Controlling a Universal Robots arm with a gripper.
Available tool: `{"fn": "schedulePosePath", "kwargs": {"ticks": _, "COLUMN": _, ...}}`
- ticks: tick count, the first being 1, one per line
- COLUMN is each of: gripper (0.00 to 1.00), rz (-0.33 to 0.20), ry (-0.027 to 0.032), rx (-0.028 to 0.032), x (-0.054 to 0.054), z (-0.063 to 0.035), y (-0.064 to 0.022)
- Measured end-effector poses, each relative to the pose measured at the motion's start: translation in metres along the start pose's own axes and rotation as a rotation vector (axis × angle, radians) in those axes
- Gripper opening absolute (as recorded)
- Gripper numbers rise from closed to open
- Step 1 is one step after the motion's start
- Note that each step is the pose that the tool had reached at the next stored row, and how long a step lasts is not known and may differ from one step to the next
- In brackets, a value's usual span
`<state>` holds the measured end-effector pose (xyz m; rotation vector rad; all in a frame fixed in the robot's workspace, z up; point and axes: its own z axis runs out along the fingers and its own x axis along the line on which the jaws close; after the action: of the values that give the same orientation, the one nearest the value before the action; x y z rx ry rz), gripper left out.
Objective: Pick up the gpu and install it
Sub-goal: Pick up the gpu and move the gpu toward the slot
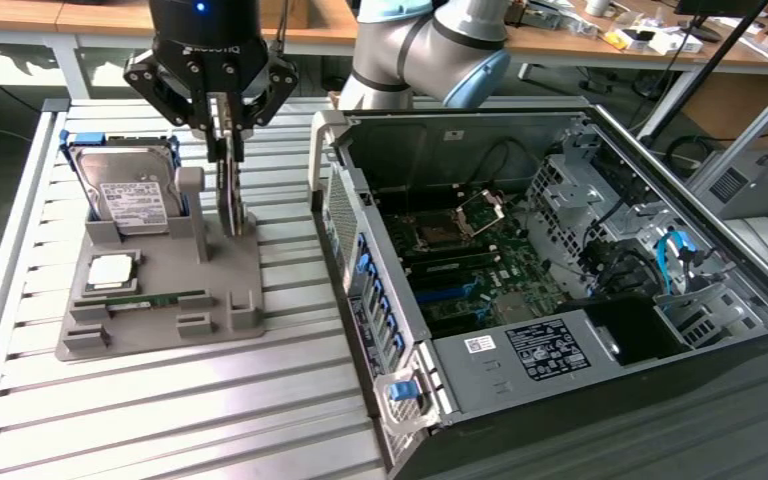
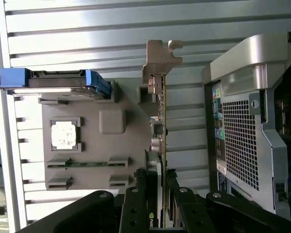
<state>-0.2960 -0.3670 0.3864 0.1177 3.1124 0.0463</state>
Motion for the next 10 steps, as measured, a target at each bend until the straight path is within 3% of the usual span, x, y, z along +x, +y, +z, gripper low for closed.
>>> {"fn": "schedulePosePath", "kwargs": {"ticks": 10, "gripper": 0.27, "rz": 0.000, "ry": 0.0000, "rx": 0.0000, "x": -0.0002, "z": -0.0077, "y": 0.0002}}
